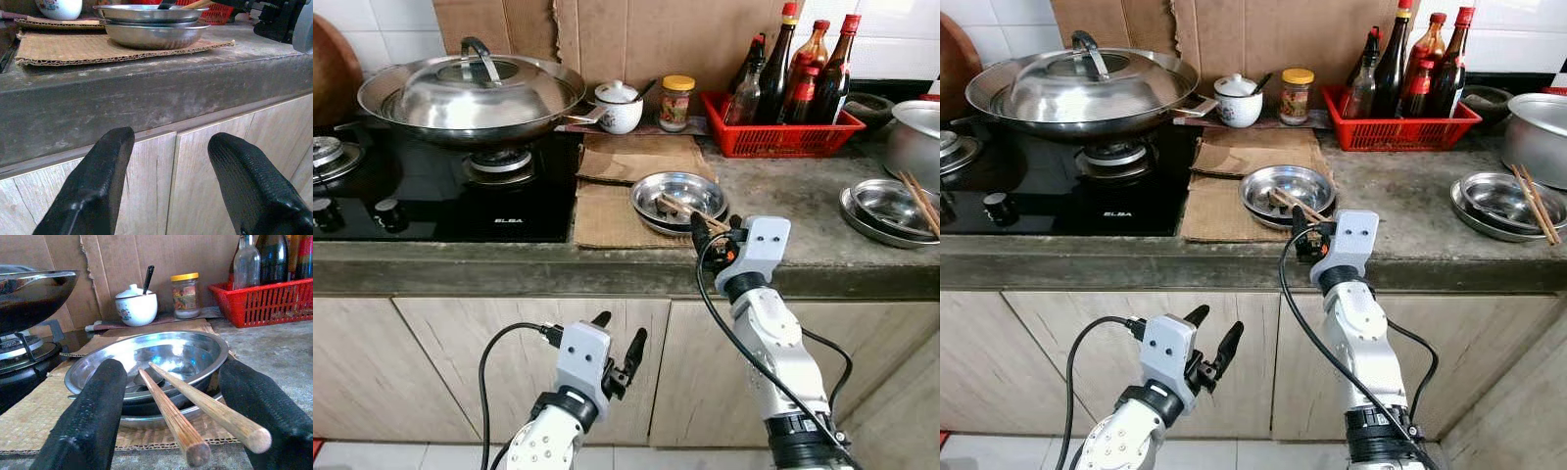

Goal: Kitchen organization

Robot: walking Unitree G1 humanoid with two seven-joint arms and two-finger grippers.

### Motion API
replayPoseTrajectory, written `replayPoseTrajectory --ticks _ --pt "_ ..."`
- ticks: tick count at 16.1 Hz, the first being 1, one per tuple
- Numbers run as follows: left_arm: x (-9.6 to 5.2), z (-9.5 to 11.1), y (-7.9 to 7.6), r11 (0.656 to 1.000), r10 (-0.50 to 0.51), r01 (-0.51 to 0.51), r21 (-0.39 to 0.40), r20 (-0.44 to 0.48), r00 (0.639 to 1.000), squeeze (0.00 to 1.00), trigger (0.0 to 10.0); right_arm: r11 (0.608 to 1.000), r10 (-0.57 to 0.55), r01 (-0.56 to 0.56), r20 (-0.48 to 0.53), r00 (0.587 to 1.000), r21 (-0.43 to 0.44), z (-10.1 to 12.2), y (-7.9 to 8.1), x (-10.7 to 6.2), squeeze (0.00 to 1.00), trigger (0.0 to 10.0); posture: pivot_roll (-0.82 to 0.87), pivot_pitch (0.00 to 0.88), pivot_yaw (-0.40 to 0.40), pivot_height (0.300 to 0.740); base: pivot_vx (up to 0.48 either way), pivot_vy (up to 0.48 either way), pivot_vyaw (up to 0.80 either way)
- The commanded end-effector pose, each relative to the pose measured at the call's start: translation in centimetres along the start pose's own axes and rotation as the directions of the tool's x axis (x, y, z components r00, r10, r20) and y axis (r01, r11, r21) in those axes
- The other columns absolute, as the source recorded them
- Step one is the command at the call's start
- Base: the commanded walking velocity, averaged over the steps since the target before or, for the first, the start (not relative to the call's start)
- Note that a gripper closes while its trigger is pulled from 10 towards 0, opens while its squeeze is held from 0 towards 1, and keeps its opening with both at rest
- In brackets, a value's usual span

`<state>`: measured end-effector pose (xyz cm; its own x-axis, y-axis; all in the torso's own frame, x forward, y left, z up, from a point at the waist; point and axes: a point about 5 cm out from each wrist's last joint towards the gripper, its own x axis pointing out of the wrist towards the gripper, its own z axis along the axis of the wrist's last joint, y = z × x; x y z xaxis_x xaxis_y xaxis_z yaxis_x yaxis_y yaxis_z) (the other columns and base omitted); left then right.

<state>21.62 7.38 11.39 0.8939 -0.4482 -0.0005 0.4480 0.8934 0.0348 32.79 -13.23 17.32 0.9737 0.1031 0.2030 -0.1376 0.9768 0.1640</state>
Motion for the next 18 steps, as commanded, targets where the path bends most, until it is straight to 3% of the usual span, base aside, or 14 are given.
replayPoseTrajectory --ticks 1,3,4,7,8,9,18 --pt "0.13 0.1 -0.09 1.0 -0.001 0.001 0.009 0.009 1.0 0.0 10.0 1.0 0.006 -0.006 0.024 1.0 0.0 0.49 -0.1 0.42 0.0 0.0 0.11 0.0 -0.066 0.74 0.0 0.0 0.0" --pt "0.16 0.09 -0.08 1.0 0.001 -0.001 0.01 0.009 1.0 0.0 10.0 1.0 0.006 -0.006 0.023 1.0 0.001 0.47 -0.12 0.45 0.0 0.0 0.11 0.0 -0.067 0.74 0.0 0.0 0.0" --pt "0.17 0.1 -0.08 1.0 0.001 -0.001 0.01 0.009 1.0 0.0 10.0 1.0 0.007 -0.007 0.023 1.0 0.001 0.49 -0.1 0.48 0.0 10.0 0.11 0.0 -0.068 0.74 0.0 0.0 0.0" --pt "0.19 0.1 -0.07 1.0 0.002 -0.002 0.012 0.011 1.0 0.0 10.0 1.0 0.012 -0.012 0.024 1.0 0.001 0.56 -0.07 0.57 0.0 10.0 0.11 0.0 -0.069 0.74 0.0 0.0 0.0" --pt "0.22 0.1 -0.08 1.0 0.002 -0.002 0.013 0.011 1.0 0.0 10.0 1.0 0.014 -0.014 0.026 1.0 0.003 0.62 -0.06 0.66 0.0 0.7 0.11 0.0 -0.072 0.74 0.0 0.0 0.0" --pt "0.23 0.09 -0.08 1.0 0.003 -0.004 0.014 0.012 1.0 0.0 10.0 1.0 0.018 -0.018 0.033 0.999 0.003 0.72 -0.01 0.75 0.0 0.0 0.11 0.0 -0.069 0.74 0.0 0.0 0.0" --pt "0.36 0.04 -0.04 1.0 0.006 -0.007 0.022 0.012 1.0 0.0 10.0 1.0 0.016 -0.016 0.052 0.999 0.006 1.18 0.13 1.01 0.0 0.0 0.11 0.0 -0.072 0.74 0.0 0.0 0.0"
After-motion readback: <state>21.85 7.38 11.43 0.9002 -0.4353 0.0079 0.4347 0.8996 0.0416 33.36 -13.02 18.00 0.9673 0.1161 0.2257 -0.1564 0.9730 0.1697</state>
